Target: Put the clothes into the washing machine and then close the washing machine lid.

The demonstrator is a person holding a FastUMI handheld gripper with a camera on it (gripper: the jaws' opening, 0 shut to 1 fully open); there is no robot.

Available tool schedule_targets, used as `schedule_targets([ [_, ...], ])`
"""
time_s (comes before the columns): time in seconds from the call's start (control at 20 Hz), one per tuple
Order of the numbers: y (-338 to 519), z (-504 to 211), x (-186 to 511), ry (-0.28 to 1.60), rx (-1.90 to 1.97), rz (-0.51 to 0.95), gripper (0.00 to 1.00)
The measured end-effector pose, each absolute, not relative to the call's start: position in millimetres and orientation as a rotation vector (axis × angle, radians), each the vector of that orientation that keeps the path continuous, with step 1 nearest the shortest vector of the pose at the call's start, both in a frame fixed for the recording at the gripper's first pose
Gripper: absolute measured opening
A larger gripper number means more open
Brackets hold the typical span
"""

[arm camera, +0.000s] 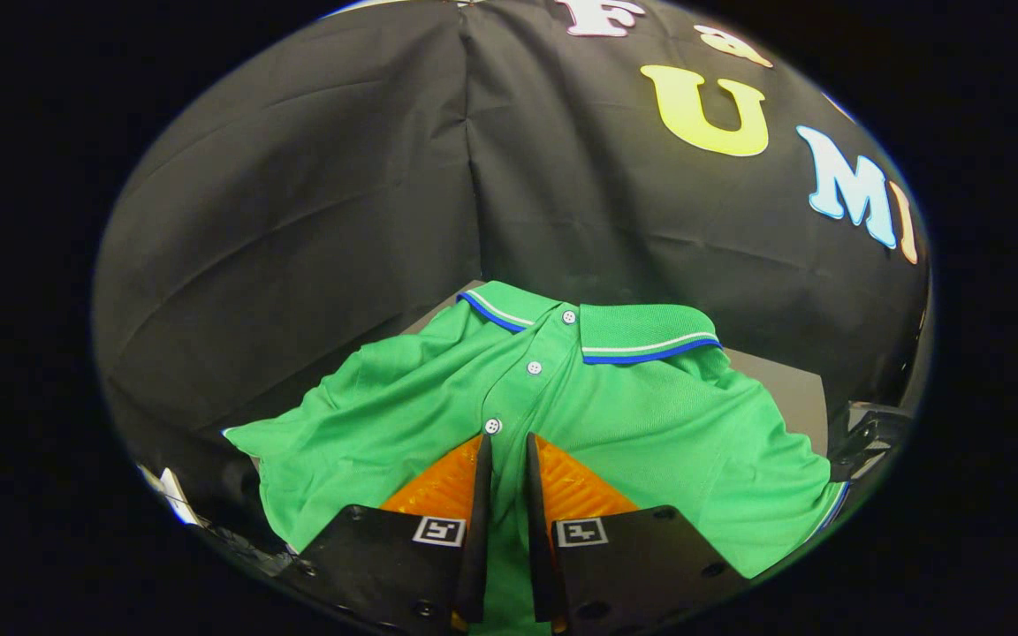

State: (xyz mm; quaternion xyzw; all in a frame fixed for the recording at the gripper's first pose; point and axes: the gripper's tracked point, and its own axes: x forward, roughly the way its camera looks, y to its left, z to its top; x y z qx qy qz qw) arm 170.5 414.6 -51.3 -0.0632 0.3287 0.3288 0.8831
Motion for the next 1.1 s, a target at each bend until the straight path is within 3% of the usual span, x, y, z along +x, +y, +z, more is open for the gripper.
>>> schedule_targets([
  [0.1, 415, -52, 174, 0.703, -0.113, 0.706, 0.23],
  [0.2, 415, -52, 173, 0.704, -0.099, 0.718, 0.02],
  [0.5, 415, -43, 173, 0.668, -0.102, 0.706, 0.01],
  [1.0, 404, 56, 180, 0.404, 0.074, 0.707, 0.01],
  [1.1, 397, 63, 176, 0.425, 0.044, 0.735, 0.01],
])
